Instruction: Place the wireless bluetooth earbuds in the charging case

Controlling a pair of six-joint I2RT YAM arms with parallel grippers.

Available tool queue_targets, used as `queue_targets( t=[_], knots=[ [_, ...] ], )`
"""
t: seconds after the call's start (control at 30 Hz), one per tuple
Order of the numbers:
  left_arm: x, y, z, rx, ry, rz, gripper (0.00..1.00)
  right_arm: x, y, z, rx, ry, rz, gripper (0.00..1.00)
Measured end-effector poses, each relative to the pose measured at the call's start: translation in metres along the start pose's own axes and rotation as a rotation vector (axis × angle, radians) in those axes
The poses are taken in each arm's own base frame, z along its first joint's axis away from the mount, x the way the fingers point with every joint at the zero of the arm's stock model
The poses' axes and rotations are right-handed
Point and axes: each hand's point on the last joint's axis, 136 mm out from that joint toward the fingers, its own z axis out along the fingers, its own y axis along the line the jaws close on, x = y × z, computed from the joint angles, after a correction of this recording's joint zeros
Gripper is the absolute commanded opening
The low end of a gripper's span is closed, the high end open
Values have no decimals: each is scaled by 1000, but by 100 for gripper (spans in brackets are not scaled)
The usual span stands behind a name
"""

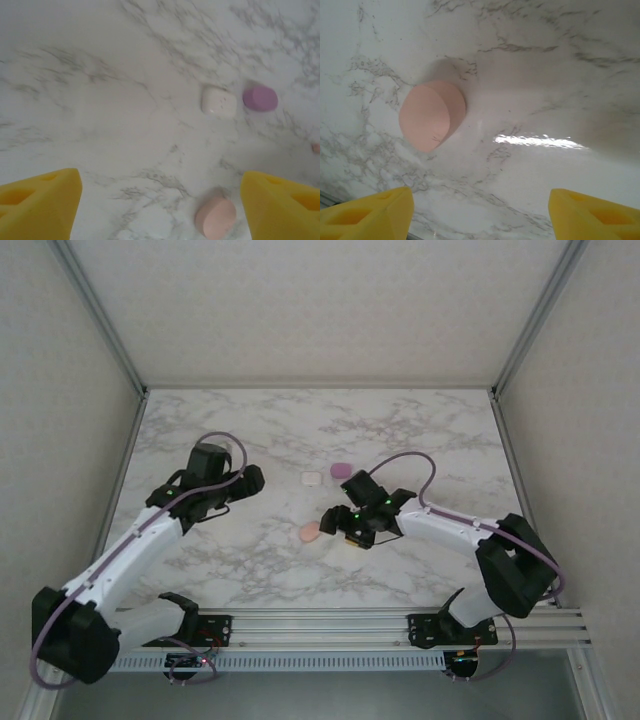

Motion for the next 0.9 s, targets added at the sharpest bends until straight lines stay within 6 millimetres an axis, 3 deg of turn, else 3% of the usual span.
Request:
queue_targets(
  t=[0.1,0.37,0.57,0.9],
  knots=[
    [-8,15,-15,-47,-76,-9,87,0,8,10,6,2,15,73],
    [-6,52,-39,-173,-158,9,94,-12,39,36,16,12,8,73],
    [-6,66,-52,-212,-206,15,96,-18,46,50,50,27,11,71],
    [-5,77,-56,-249,-228,16,97,-30,68,67,91,54,-87,66]
  ],
)
